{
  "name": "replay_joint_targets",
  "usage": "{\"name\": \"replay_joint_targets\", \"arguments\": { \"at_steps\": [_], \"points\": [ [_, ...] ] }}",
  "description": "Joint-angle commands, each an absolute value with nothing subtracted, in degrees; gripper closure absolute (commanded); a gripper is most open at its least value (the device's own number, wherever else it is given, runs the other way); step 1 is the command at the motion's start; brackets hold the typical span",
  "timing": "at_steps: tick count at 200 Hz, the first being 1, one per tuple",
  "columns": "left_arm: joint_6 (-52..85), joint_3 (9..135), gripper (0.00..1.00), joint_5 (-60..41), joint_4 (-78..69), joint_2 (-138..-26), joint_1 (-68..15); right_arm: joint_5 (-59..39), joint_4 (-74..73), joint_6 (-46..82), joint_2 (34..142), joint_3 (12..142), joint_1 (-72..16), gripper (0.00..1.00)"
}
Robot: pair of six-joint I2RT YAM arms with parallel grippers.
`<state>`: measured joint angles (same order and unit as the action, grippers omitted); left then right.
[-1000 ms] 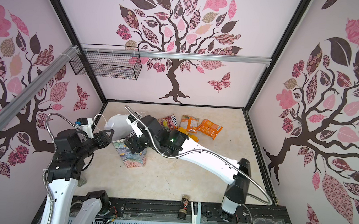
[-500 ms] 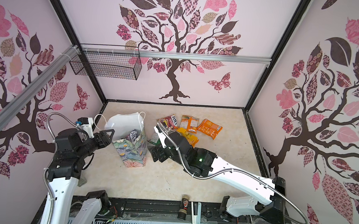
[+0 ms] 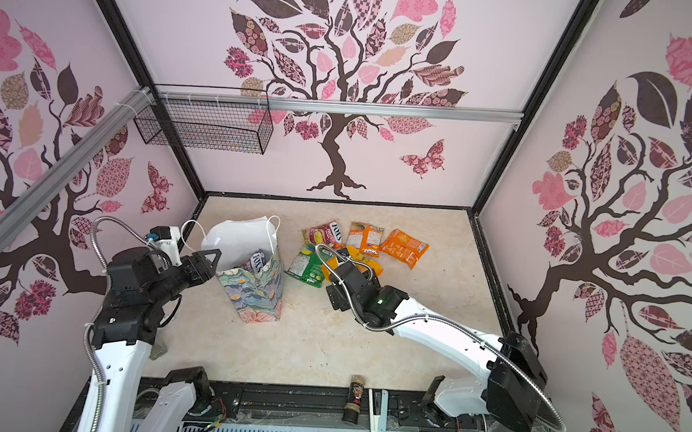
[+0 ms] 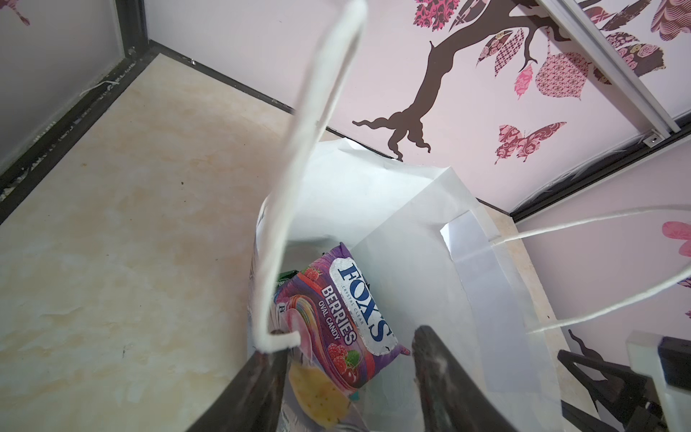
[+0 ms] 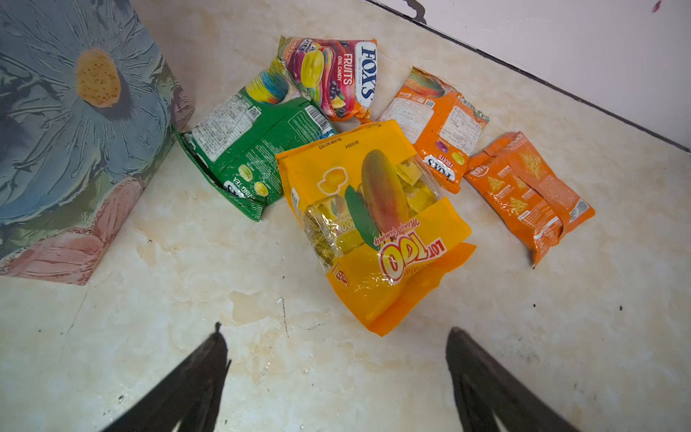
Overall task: Place the snacks into the paper bag
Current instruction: 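Move the right gripper back to the yellow Lot100 mango gummy bag, then lower the right gripper onto the yellow Lot100 bag and close on it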
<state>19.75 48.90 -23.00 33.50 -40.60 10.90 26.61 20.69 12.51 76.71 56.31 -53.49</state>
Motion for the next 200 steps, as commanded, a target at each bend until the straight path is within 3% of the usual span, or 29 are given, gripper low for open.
{"name": "replay_joint_targets", "arguments": {
  "at_steps": [1,83,200],
  "points": [
    [19.90,47.64,0.42,-23.37,32.87,-40.62,11.08,26.90,17.75,11.36,78.45,55.91,-53.12,0.07],
    [19.93,47.50,0.42,-23.29,32.91,-40.29,11.11,28.47,16.83,5.66,89.96,59.48,-50.61,0.08],
    [19.90,47.56,0.41,-23.11,32.85,-40.39,11.09,22.29,13.82,3.80,90.85,57.04,-45.00,0.13]
  ]
}}
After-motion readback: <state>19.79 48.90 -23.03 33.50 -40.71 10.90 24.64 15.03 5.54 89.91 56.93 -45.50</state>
